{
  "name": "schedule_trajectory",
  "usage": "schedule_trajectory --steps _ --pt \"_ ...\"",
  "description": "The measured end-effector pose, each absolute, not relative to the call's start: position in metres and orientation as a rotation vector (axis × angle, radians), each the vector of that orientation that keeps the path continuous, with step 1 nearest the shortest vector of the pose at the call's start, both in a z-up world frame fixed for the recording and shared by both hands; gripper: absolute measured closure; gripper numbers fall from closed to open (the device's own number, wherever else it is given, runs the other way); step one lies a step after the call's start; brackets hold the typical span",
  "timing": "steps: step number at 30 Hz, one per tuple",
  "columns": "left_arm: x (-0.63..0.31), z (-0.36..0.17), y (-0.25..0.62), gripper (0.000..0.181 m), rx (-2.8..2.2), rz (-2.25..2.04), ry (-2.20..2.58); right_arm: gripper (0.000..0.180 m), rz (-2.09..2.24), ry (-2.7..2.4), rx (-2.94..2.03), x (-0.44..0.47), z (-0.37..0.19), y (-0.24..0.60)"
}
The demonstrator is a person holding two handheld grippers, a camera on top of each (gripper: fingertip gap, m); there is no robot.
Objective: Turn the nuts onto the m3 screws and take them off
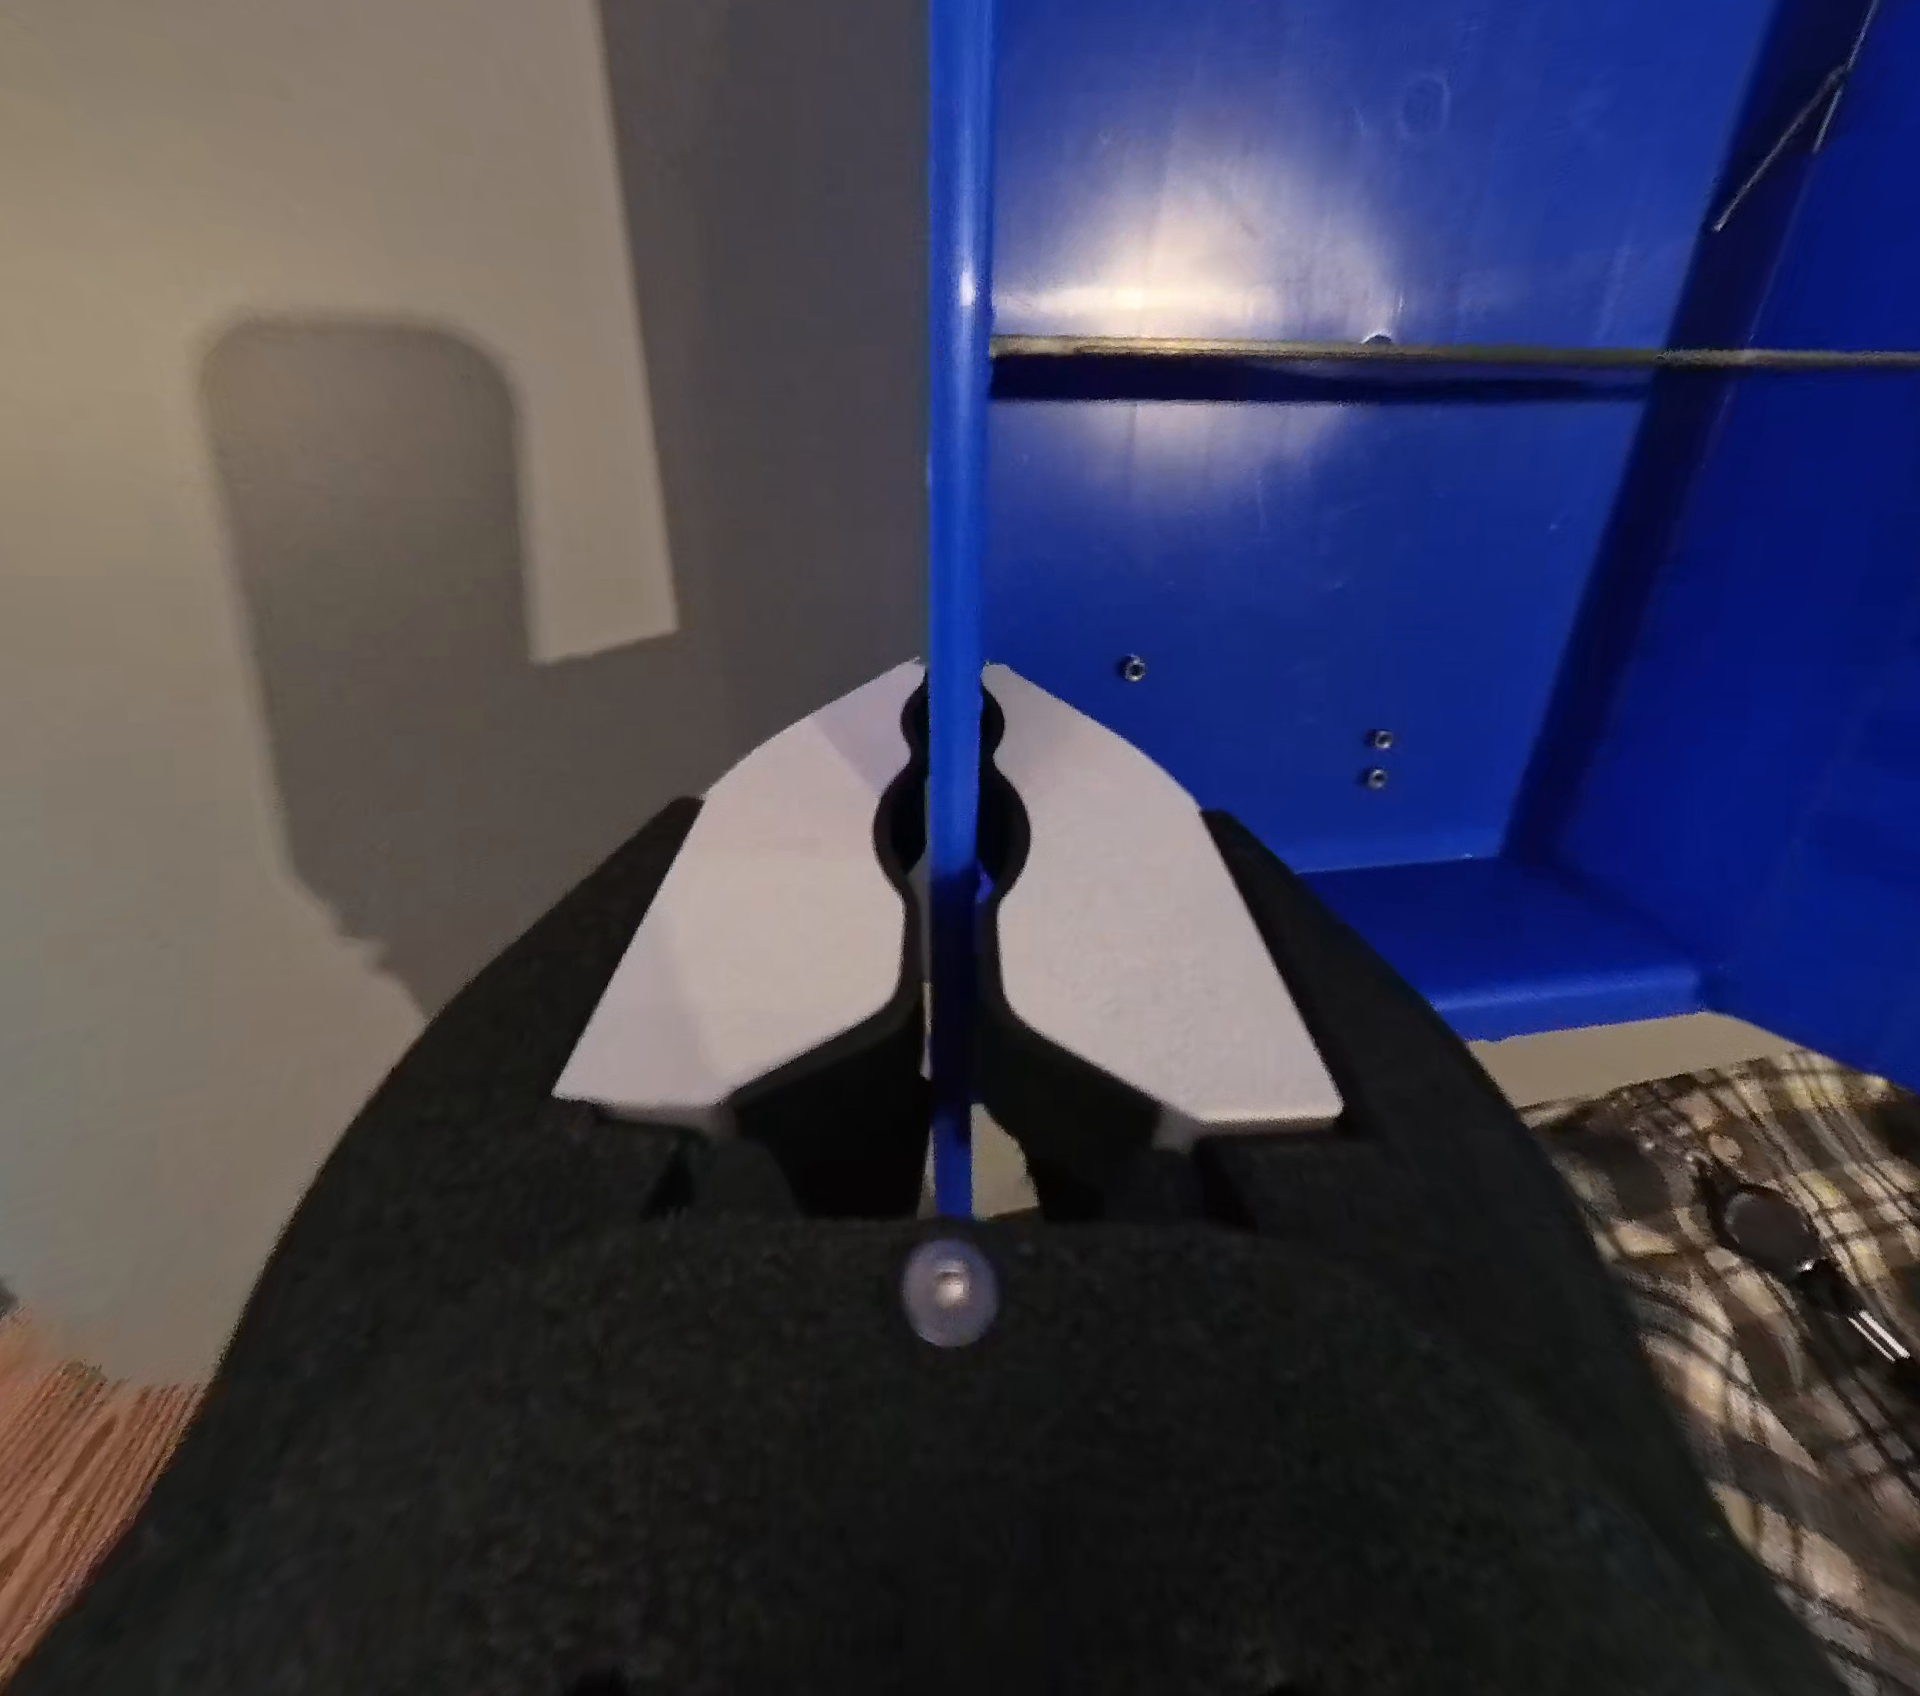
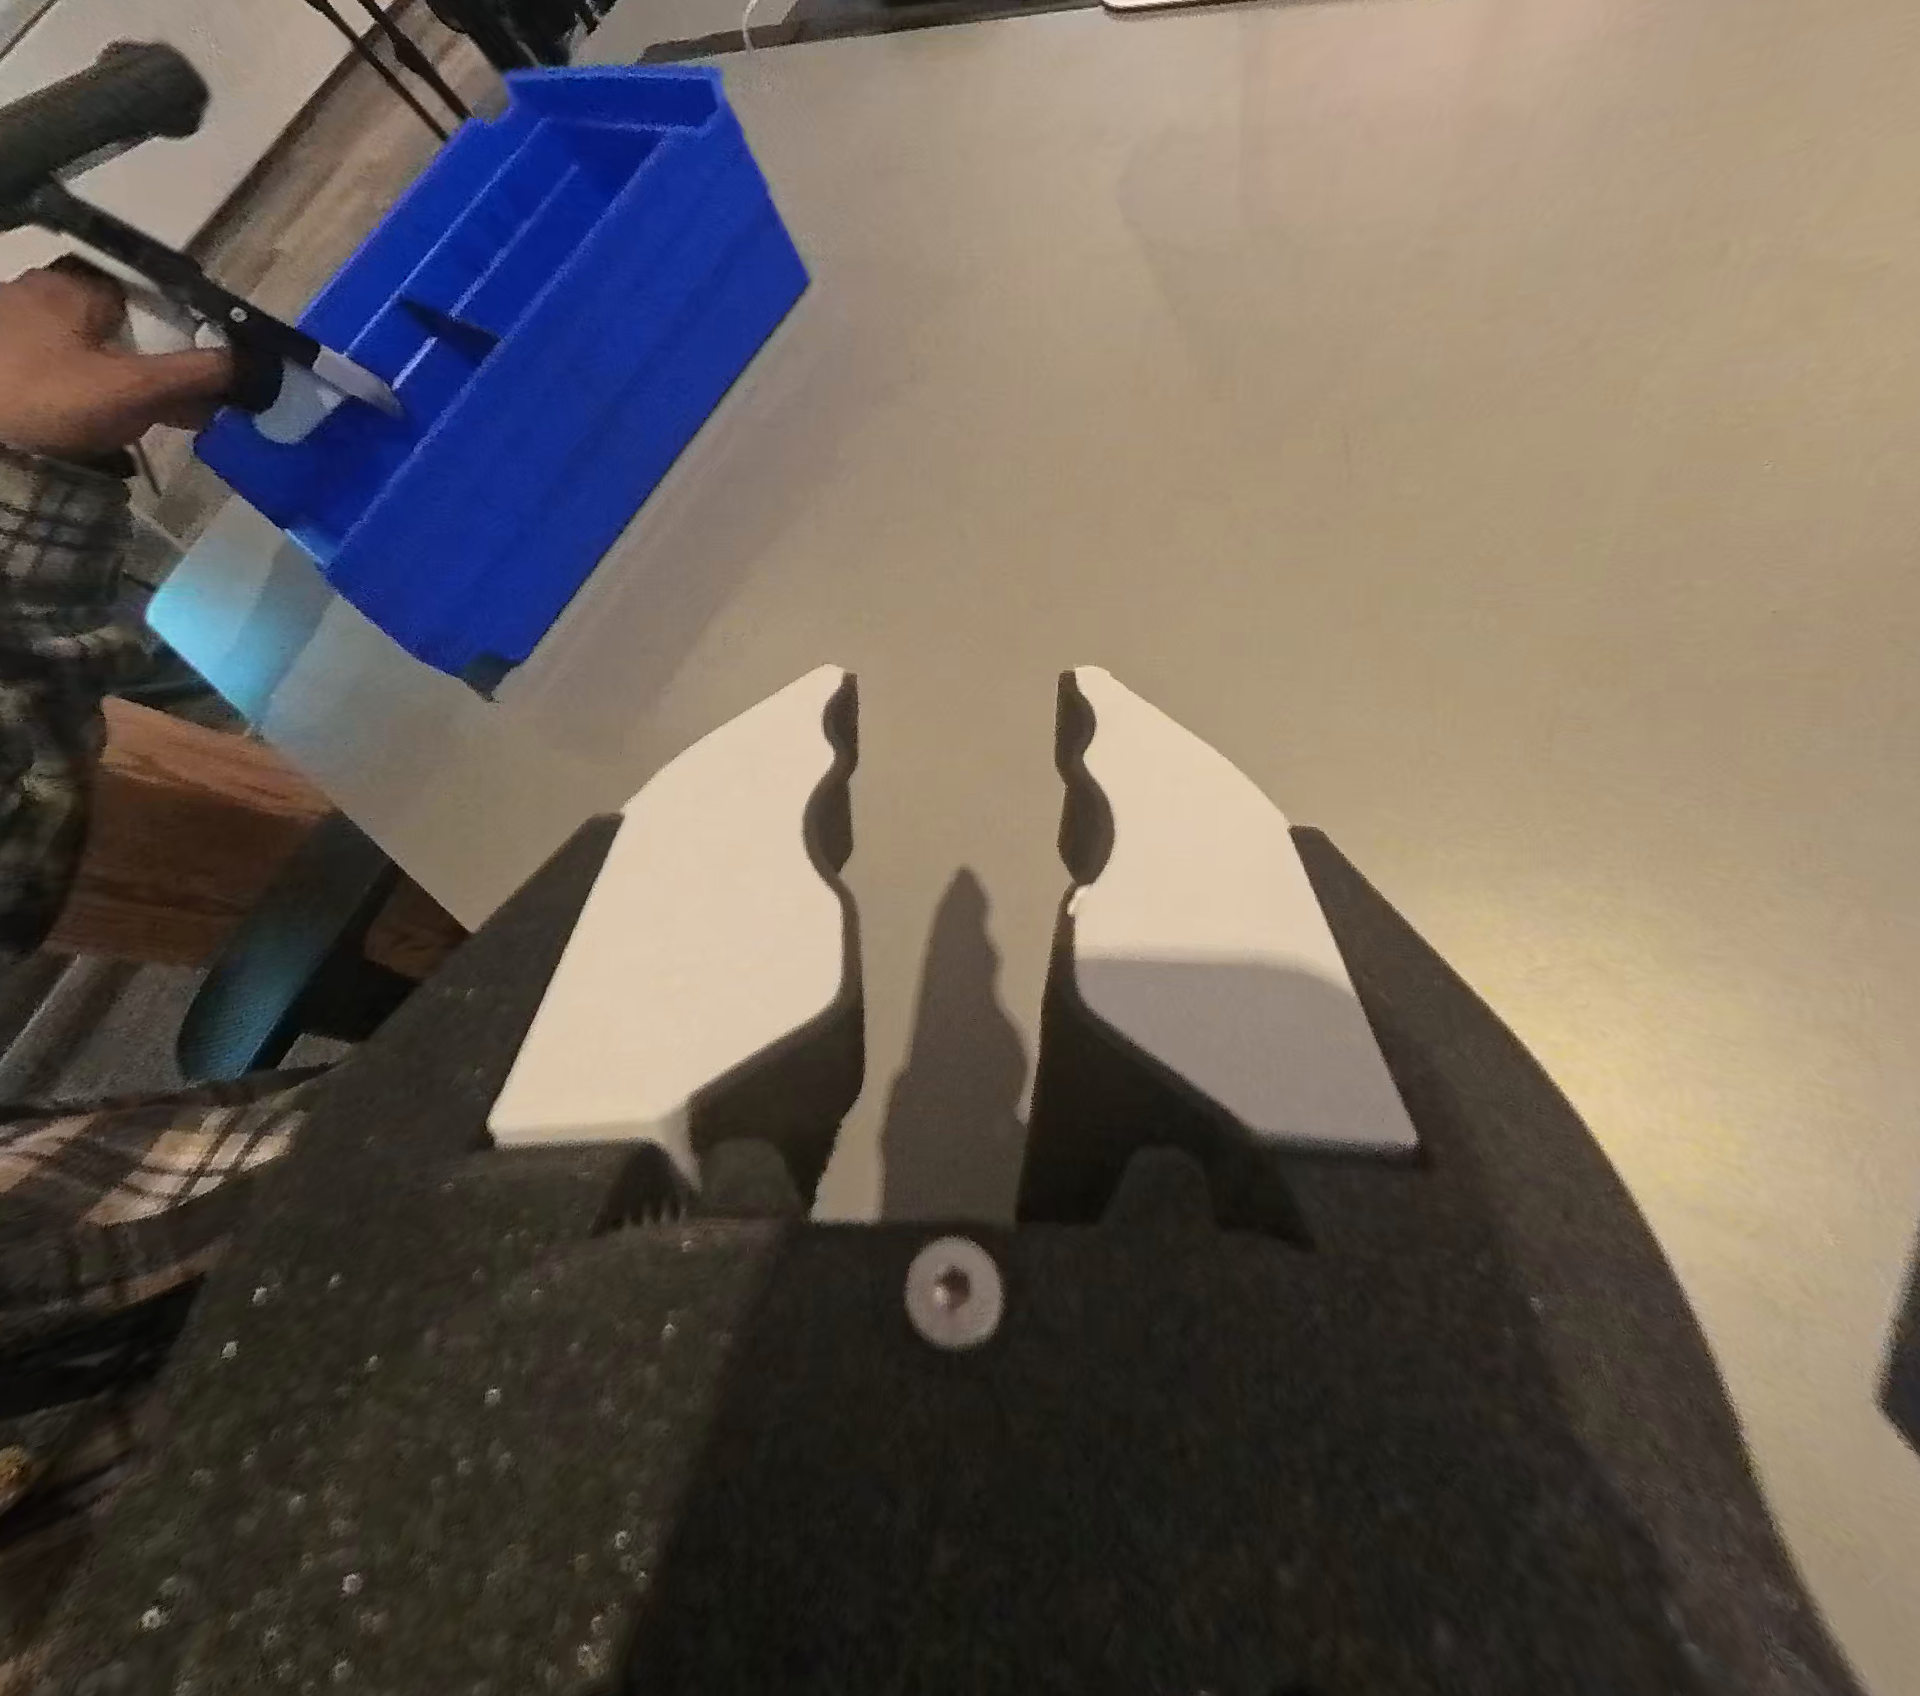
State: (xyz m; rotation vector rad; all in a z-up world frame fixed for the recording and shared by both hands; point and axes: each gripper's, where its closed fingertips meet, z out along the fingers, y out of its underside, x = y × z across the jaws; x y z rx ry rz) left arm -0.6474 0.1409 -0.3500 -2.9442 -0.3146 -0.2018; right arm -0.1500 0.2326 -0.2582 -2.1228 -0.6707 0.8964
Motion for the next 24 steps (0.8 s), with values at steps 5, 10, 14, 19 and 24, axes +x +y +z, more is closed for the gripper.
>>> schedule_trajectory --steps 5,10,14,19,24 --pt "-0.685 -0.349 0.120 0.176 -2.925 -0.180 -0.398 0.145 0.901 -0.656 -2.110 -0.147 -0.257 0.235" --pt "-0.727 -0.349 0.102 0.176 -2.901 -0.177 -0.480 0.146 0.897 -0.673 -2.111 -0.151 -0.261 0.234" --pt "-0.756 -0.348 0.091 0.176 -2.881 -0.166 -0.527 0.146 0.895 -0.683 -2.129 -0.155 -0.266 0.234" --pt "-0.784 -0.348 0.083 0.176 -2.858 -0.171 -0.551 0.147 0.904 -0.682 -2.135 -0.159 -0.270 0.234" --pt "-0.803 -0.348 0.080 0.176 -2.839 -0.156 -0.557 0.147 0.900 -0.675 -2.143 -0.162 -0.272 0.234"
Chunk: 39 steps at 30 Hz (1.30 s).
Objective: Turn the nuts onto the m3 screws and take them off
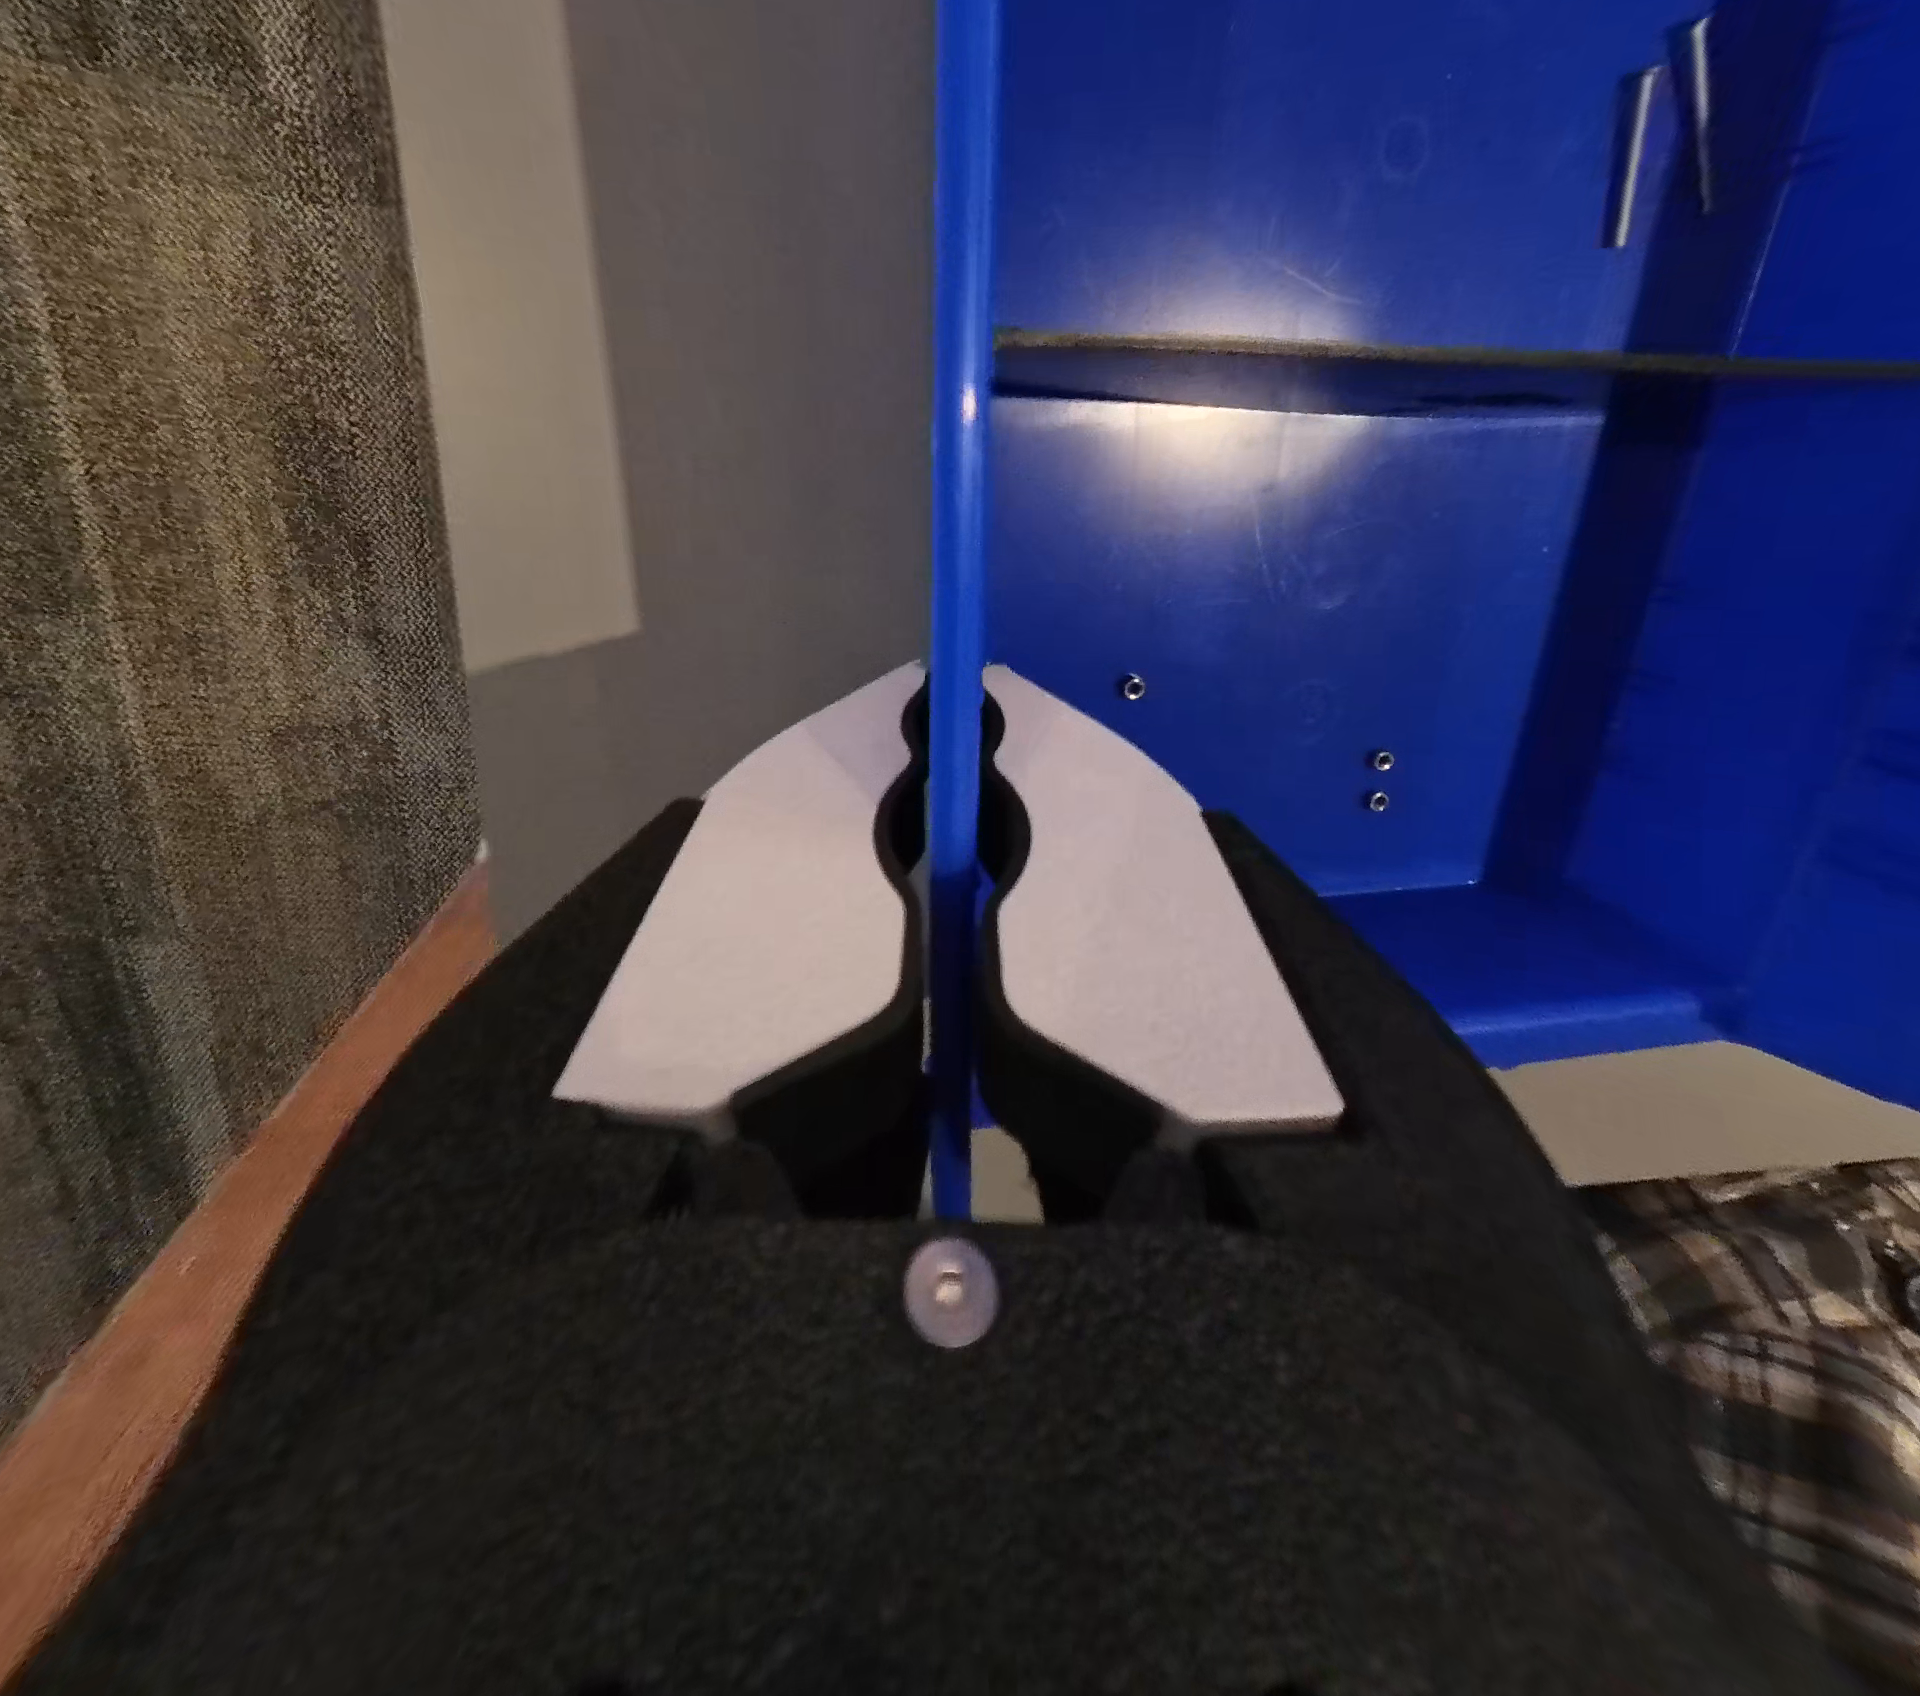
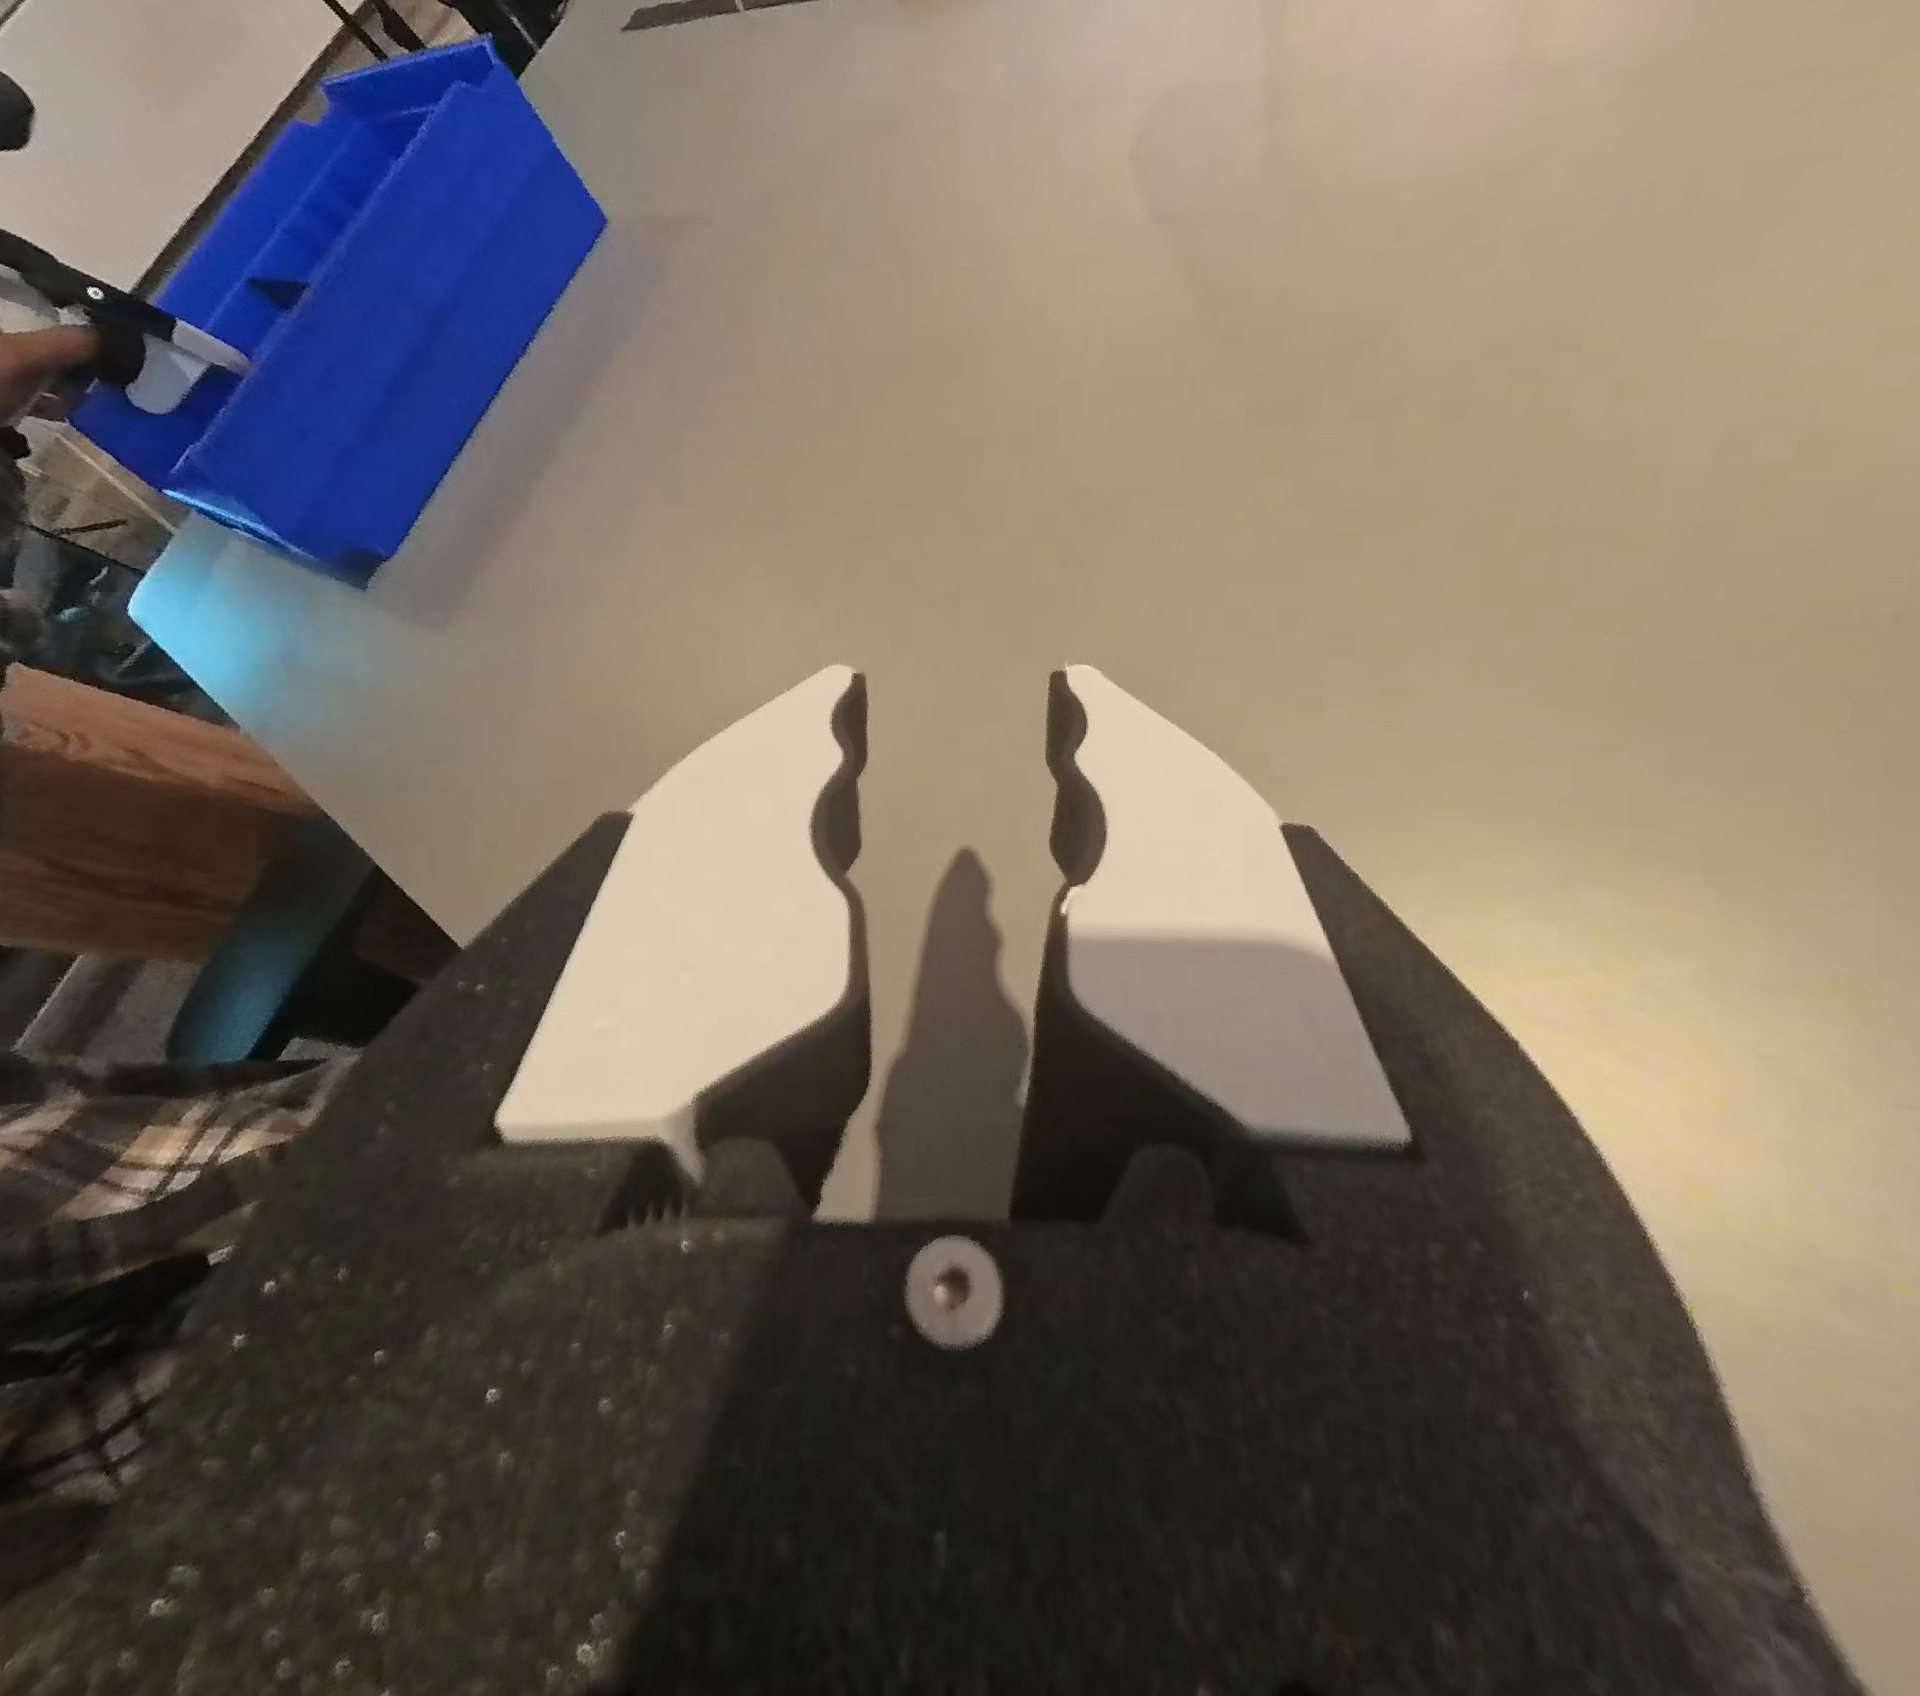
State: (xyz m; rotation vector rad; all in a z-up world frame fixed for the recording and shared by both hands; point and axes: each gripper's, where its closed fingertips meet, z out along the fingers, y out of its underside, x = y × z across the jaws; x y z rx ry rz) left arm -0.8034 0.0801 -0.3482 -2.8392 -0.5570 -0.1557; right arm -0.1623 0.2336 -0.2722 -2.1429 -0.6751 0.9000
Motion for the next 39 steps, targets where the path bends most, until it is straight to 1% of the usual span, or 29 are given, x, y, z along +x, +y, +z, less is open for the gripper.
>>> schedule_trajectory --steps 15,31,32,39 --pt "-0.836 -0.348 0.080 0.176 -2.842 -0.136 -0.516 0.147 0.896 -0.675 -2.165 -0.174 -0.274 0.231" --pt "-0.839 -0.349 0.081 0.176 -2.820 -0.141 -0.478 0.145 0.879 -0.702 -2.173 -0.184 -0.271 0.229" --pt "-0.839 -0.349 0.081 0.176 -2.816 -0.138 -0.472 0.144 0.877 -0.701 -2.170 -0.184 -0.270 0.230" --pt "-0.851 -0.341 0.080 0.149 -2.740 -0.092 -0.500 0.139 0.865 -0.693 -2.123 -0.177 -0.258 0.229"
